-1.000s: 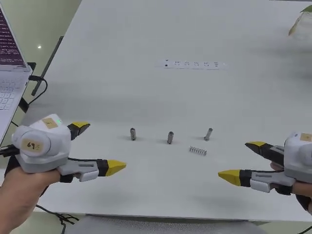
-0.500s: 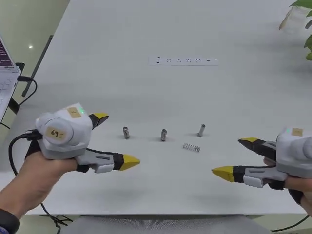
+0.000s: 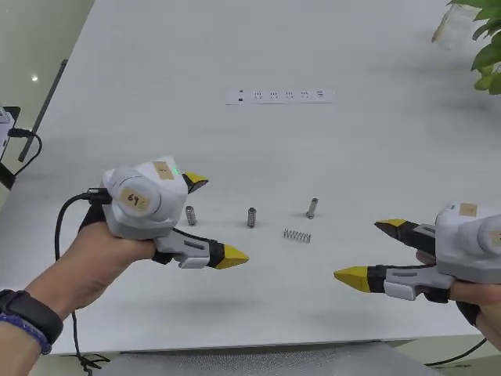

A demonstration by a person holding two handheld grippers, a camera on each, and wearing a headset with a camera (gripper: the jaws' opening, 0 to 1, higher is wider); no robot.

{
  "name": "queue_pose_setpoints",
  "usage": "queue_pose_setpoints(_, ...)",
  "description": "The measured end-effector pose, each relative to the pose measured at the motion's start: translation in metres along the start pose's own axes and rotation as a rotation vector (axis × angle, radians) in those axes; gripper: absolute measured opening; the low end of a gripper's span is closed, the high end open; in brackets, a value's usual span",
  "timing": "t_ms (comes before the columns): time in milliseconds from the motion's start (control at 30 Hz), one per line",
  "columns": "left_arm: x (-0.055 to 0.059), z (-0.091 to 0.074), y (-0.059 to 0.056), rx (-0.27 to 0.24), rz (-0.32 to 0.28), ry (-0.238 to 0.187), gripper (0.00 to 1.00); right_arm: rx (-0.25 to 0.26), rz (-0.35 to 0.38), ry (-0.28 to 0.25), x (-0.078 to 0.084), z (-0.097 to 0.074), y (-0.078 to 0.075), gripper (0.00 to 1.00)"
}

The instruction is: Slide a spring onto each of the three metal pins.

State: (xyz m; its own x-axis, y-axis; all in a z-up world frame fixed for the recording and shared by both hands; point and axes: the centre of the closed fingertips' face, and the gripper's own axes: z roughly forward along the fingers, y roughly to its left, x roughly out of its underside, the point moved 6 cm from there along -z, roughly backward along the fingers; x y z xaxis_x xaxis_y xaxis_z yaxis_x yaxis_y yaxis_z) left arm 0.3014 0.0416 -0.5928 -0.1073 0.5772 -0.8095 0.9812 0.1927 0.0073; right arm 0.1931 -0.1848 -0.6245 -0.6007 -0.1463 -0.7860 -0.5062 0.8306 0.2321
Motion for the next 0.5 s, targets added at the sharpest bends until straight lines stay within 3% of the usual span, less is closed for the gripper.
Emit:
queue_pose_setpoints(300, -0.010, 0.038, -0.007, 0.099, 0.086, 0.044, 0.84, 0.009, -0.001, 0.000, 0.002, -0.006, -0.002, 0.80)
queue_pose_setpoints(500, -0.015, 0.063, -0.012, 0.150, 0.114, 0.056, 0.82, 0.015, -0.003, 0.009, 0.004, -0.009, -0.002, 0.80)
